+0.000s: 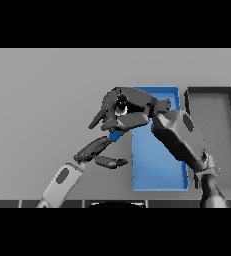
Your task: Pick up the blue pipe and place it into the blue bin.
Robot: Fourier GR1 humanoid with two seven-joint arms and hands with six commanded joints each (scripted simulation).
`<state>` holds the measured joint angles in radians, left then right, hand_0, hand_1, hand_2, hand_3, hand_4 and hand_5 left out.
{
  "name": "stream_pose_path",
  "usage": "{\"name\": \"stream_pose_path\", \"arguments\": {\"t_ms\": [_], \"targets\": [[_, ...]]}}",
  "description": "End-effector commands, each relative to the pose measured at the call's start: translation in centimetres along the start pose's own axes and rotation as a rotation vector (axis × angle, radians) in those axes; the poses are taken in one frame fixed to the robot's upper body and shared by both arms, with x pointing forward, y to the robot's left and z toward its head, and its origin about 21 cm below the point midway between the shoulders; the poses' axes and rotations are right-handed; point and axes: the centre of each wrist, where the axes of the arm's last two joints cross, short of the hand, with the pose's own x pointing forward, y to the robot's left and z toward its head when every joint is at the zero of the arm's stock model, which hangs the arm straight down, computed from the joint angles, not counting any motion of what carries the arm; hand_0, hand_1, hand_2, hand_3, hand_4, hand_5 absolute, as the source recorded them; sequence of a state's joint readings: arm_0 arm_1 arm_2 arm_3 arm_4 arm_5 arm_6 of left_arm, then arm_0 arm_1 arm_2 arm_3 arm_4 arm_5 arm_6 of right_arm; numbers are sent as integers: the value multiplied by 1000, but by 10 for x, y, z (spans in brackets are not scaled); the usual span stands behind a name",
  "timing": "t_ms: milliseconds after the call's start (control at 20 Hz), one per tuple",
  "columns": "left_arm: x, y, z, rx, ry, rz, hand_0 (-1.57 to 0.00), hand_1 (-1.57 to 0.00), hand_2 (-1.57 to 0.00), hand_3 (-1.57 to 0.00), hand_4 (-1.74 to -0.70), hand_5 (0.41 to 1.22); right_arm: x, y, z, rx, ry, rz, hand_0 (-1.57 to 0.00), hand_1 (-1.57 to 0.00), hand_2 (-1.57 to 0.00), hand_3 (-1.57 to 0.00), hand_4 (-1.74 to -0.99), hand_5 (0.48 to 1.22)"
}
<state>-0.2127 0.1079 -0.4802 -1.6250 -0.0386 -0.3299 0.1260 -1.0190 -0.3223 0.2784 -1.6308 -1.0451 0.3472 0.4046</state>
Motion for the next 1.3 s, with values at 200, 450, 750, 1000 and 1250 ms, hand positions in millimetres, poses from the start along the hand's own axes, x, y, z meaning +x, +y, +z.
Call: {"name": "stream_pose_path", "arguments": {"t_ms": [200, 450, 750, 1000, 1250], "targets": [[0, 0, 3, 0, -4, -16, 0, 0, 0, 0, -899, 487, 31, -48, 7, -296, 1, 70, -1571, -1571, -1571, -1571, -1497, 1221], [1, 3, 1, 10, -1, -23, 1, 1, 1, 1, -886, 482, 10, -95, 38, -533, 126, 62, -1571, -1571, -1571, -1571, -1498, 1221], [-2, 3, 3, 16, 3, -29, 1, 1, 1, 1, -873, 483, -61, -118, 109, -787, 361, -45, -1571, -1571, -1571, -1571, -1499, 1221], [-2, -3, 5, 11, -2, -26, 1, 1, 1, 1, -874, 479, -99, -106, 148, -950, 573, -136, -1571, -1571, -1571, -1571, -1499, 1221], [-1, -3, 5, 14, -4, -25, 1, 1, 1, 1, -883, 479, -127, -89, 173, -977, 827, -196, -1571, -1571, -1571, -681, -1642, 1221]]}}
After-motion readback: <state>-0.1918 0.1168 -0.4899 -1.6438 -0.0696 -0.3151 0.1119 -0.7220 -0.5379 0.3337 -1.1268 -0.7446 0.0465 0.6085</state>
